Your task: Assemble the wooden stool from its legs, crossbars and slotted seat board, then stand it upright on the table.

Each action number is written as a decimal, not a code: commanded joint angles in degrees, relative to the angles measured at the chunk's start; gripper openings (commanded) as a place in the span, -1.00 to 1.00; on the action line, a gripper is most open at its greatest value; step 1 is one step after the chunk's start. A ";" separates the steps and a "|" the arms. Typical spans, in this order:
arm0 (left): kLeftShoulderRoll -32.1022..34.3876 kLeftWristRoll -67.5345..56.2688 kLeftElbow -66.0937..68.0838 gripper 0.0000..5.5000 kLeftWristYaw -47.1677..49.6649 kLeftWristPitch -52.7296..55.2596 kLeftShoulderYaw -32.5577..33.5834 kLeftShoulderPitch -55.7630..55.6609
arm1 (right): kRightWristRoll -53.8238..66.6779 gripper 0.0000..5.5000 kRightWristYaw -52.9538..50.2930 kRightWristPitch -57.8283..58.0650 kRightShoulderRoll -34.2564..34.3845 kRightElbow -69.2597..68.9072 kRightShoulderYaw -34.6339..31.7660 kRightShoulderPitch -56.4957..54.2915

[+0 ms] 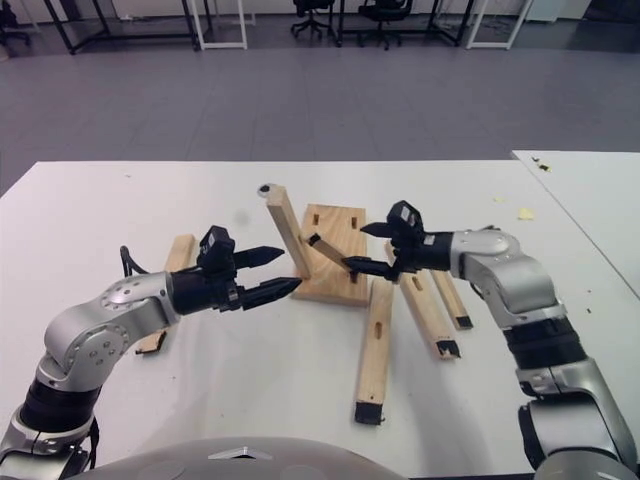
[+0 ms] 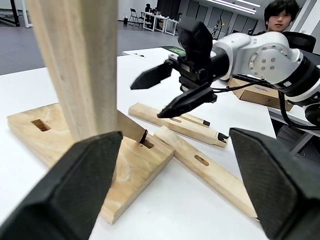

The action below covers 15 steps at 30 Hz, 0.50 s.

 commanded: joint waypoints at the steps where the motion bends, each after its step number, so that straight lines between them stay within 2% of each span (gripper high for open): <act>1: -0.82 1.44 -0.05 0.43 -0.06 -0.85 -0.93 -0.38 | -5.73 0.56 1.93 -4.00 3.32 7.03 3.38 -5.66; 6: -1.32 2.14 0.17 0.43 -0.20 -1.31 -1.57 -0.18 | -9.96 0.23 5.08 -5.14 4.76 12.06 5.26 -6.71; 15: -2.35 3.54 1.05 0.43 -0.45 -1.87 -1.80 -0.17 | -9.75 -0.44 9.96 -2.06 7.76 13.74 5.20 -8.98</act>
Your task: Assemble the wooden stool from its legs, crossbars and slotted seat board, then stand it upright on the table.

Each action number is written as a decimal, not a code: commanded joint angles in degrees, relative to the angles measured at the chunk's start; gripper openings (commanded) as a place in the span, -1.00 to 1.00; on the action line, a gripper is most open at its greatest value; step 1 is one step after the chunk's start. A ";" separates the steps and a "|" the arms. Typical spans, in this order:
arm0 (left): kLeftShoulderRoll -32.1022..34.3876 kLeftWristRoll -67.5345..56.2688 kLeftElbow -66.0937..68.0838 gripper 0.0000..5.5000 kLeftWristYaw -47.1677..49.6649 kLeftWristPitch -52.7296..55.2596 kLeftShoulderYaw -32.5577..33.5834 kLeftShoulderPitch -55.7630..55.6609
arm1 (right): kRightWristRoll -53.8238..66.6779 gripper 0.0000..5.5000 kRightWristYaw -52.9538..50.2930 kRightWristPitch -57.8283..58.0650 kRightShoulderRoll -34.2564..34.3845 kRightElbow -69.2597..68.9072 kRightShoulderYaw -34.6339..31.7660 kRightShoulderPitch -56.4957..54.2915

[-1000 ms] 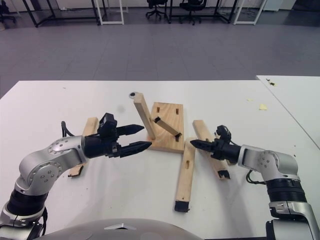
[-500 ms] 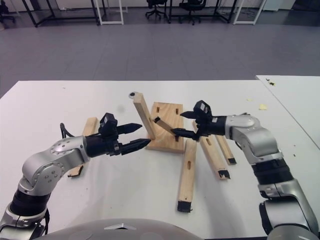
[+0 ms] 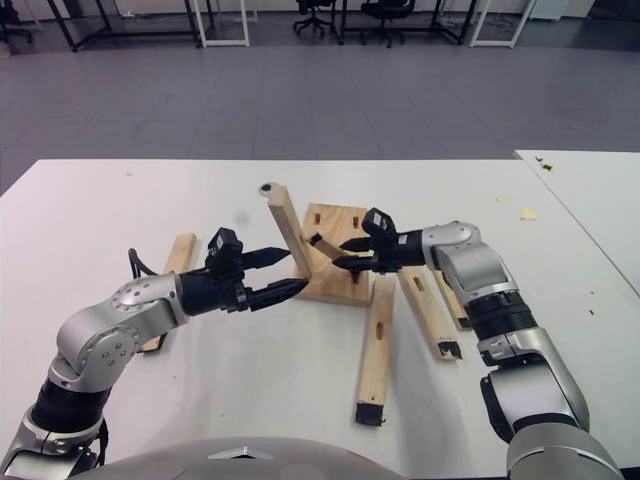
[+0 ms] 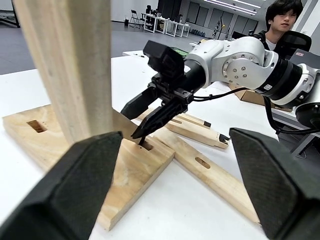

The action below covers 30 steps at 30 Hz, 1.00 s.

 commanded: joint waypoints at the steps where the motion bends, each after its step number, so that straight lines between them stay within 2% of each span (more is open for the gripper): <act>1: -0.26 1.11 0.67 0.43 -0.40 -0.68 -0.31 -0.25 | -1.33 -0.48 0.70 0.33 1.42 0.54 0.38 -2.03; 6: -0.42 1.57 1.19 0.43 -0.52 -1.04 -0.44 -0.23 | -2.97 -0.83 1.48 -1.52 1.92 0.39 0.46 -1.93; 8: -0.52 1.71 1.19 0.43 -0.34 -1.16 -0.56 -0.15 | -4.88 -0.85 0.05 -3.98 1.46 -0.39 0.19 -1.39; 10: -0.55 2.05 1.03 0.43 -0.28 -1.29 -0.72 0.23 | -4.99 -0.85 -4.16 -4.98 0.63 -4.98 -3.44 1.11; 13: -0.65 2.21 -0.03 0.43 0.52 -1.37 -0.10 2.10 | 1.45 -0.85 -12.02 1.73 0.47 -17.92 -15.01 9.58; 16: -1.35 1.72 -1.42 0.43 2.29 -1.25 1.44 4.42 | 22.70 -0.85 -24.07 19.64 6.53 -35.17 -30.97 19.00; 18: -1.65 1.54 -2.13 0.43 3.14 -1.24 2.31 5.50 | 37.09 -0.85 -32.64 27.49 10.28 -40.79 -37.07 21.38; 21: -2.47 1.66 -2.16 0.43 4.05 -1.45 2.67 6.33 | 63.08 -0.85 -49.17 27.72 12.25 -43.44 -39.88 23.63; 24: -2.75 1.89 -2.16 0.43 4.39 -1.54 2.57 6.79 | 82.17 -0.85 -62.92 21.48 11.25 -44.87 -40.42 26.53; 27: -2.97 1.89 -2.51 0.43 4.72 -1.49 2.75 7.46 | 92.83 -0.85 -70.01 17.14 10.10 -47.45 -40.25 31.02; 30: -2.94 1.98 -2.88 0.43 4.78 -1.38 2.52 8.20 | 95.22 -0.85 -70.05 16.40 8.98 -49.78 -40.94 36.36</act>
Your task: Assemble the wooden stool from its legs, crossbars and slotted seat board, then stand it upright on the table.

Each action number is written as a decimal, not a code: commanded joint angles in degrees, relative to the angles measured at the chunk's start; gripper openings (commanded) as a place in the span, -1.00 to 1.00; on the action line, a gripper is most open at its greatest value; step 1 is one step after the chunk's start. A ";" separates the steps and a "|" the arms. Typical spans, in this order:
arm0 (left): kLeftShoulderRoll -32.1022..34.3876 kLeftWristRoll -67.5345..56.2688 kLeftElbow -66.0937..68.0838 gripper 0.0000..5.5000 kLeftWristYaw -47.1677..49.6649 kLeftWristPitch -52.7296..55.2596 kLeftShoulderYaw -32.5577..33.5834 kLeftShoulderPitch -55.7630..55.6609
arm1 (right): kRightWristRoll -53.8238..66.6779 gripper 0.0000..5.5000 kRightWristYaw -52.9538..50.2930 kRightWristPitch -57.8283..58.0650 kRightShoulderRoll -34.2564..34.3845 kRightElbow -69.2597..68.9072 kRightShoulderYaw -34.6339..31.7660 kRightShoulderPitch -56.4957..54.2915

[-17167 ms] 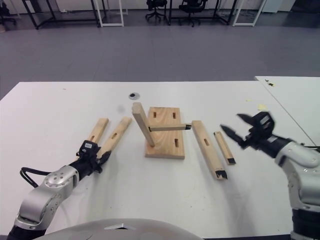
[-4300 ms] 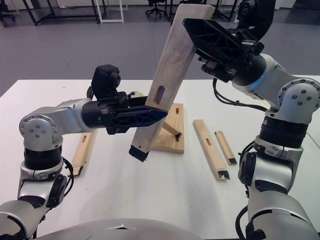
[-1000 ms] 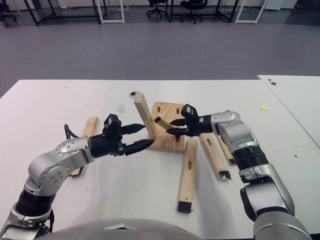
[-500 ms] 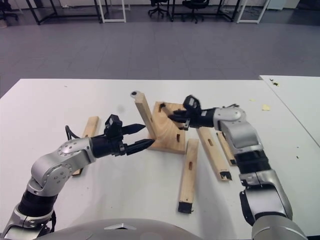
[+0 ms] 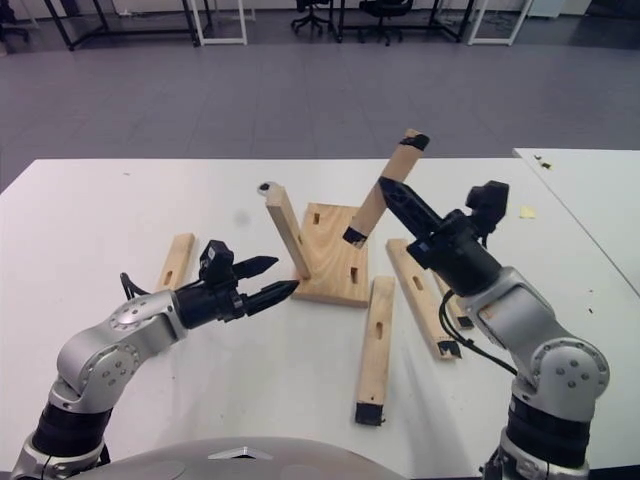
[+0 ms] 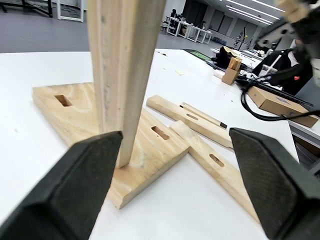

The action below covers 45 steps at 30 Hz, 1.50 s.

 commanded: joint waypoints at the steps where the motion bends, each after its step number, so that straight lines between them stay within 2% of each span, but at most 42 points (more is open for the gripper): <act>1: 0.06 0.29 -0.97 0.43 0.42 -0.19 -0.02 1.09 | 2.31 -0.85 0.66 0.39 -2.90 -2.57 -1.64 6.94; 7: -0.30 1.05 -1.07 0.43 0.55 -0.49 -0.60 2.14 | 1.00 -0.85 11.50 11.29 -14.78 4.17 -3.66 19.96; 10: -0.22 1.46 -1.16 0.43 0.55 -0.58 -0.86 2.61 | -8.16 -0.85 20.61 16.93 -19.34 4.93 -1.47 23.82; 14: 0.37 1.92 -1.15 0.43 0.48 -0.70 -0.81 3.18 | -22.62 -0.85 40.27 21.64 -27.91 1.75 1.90 25.68; 18: 0.97 2.24 0.00 0.43 -0.57 -0.80 -1.15 2.36 | -34.78 -0.85 57.75 19.67 -35.57 -3.20 5.47 26.92; 21: 1.29 2.78 0.72 0.43 -0.97 -1.02 -1.60 1.97 | -47.15 -0.85 65.02 14.04 -39.67 -7.35 14.26 25.81; 25: 1.66 3.44 1.27 0.43 -1.73 -1.25 -1.86 1.74 | -61.79 -0.85 65.80 6.40 -38.66 -7.13 26.32 22.07; 32: 1.60 4.25 2.16 0.43 -2.12 -1.64 -2.43 1.04 | -75.03 -0.85 58.72 4.34 -31.69 -1.35 37.75 14.73; 36: 1.76 4.35 2.26 0.43 -2.13 -1.92 -2.33 1.33 | -77.95 -0.85 55.84 4.32 -31.25 3.70 36.62 13.00; 41: 1.37 4.50 2.45 0.43 -1.73 -2.23 -2.52 1.40 | -80.34 -0.85 57.91 0.03 -33.40 8.34 32.52 8.82; 44: 1.35 4.53 2.47 0.43 -1.80 -2.42 -2.52 1.48 | -77.29 -0.85 58.16 -1.55 -31.93 6.86 25.67 6.77; 45: 1.34 4.57 2.41 0.43 -1.81 -2.50 -2.53 1.66 | -74.14 -0.85 57.11 -0.86 -30.30 5.54 21.45 6.05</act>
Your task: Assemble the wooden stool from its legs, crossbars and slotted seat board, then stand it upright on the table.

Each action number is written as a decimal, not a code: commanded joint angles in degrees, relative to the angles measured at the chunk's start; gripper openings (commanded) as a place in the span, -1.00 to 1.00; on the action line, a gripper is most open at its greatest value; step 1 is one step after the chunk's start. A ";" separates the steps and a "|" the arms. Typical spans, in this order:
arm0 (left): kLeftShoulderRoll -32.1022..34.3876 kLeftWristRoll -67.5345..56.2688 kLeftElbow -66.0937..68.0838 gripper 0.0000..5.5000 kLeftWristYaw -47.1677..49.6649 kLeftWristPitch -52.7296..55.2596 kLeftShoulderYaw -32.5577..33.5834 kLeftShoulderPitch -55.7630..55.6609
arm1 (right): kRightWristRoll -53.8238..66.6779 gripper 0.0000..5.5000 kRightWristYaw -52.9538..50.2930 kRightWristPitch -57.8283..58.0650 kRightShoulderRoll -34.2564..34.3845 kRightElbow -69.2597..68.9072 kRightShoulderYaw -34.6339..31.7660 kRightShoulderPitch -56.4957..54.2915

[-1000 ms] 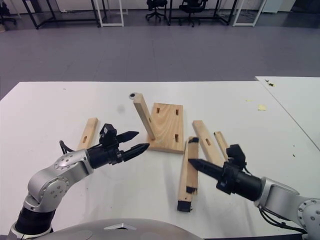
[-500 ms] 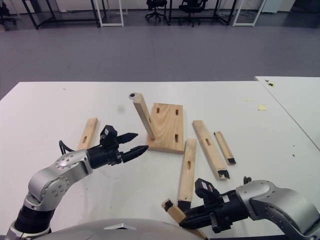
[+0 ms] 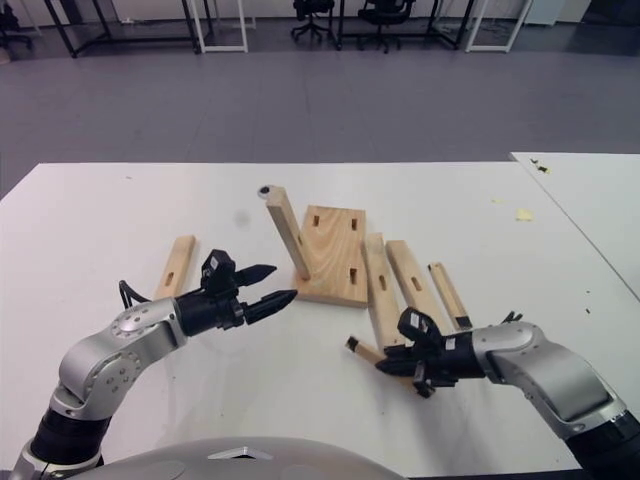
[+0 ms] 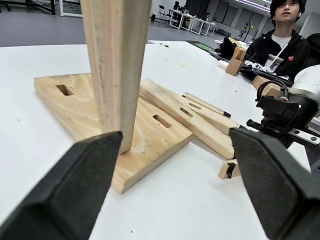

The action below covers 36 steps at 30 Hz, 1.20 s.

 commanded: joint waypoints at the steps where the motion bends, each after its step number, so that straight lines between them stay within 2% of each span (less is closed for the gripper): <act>1: 0.29 1.19 0.32 0.43 -0.10 -0.44 -0.32 0.08 | 9.90 -0.85 -4.32 0.96 5.20 -4.82 -14.06 -3.10; 3: 0.09 1.18 0.20 0.43 0.09 -0.59 -0.23 0.60 | 17.23 -0.85 -14.17 1.64 13.03 -7.03 -22.84 -4.55; 5: -0.24 1.31 0.25 0.43 0.34 -0.82 -0.06 0.97 | 16.69 -0.85 -25.86 -1.06 21.28 -6.50 -26.00 -7.06; 9: -1.59 1.45 1.41 0.43 0.81 -0.98 -0.11 -0.34 | 4.57 -0.85 -43.55 -14.61 39.97 -0.05 -21.85 -7.75; 13: -2.48 1.49 2.59 0.43 0.51 -0.95 -0.21 -1.78 | 2.52 -0.85 -48.82 -24.25 51.87 8.80 -22.28 -8.64; 16: -3.84 0.29 1.50 0.43 0.46 -0.46 -0.54 -3.24 | 10.63 -0.85 -46.92 -21.23 53.20 7.43 -24.25 -9.53; 20: -6.34 -4.17 -3.54 0.43 0.45 2.33 -1.70 -8.77 | 36.93 -0.85 -49.26 -8.13 49.04 -0.99 -27.08 -13.05; 22: -8.71 -2.44 -2.82 0.43 1.93 1.80 -4.04 -12.36 | 43.69 -0.85 -52.90 -6.10 49.10 -4.29 -26.07 -13.21; 25: -12.71 5.46 4.30 0.43 5.94 -2.44 -8.38 -17.51 | 46.74 -0.85 -56.48 -5.40 50.65 -8.77 -21.65 -11.16; 28: -15.23 11.62 9.67 0.43 9.07 -6.09 -10.07 -19.73 | 46.87 -0.85 -57.27 -5.56 50.61 -11.30 -18.77 -9.31; 36: -16.39 14.87 10.37 0.43 9.82 -6.49 -10.47 -18.84 | 48.14 -0.85 -56.96 -7.68 48.13 -11.73 -18.82 -9.26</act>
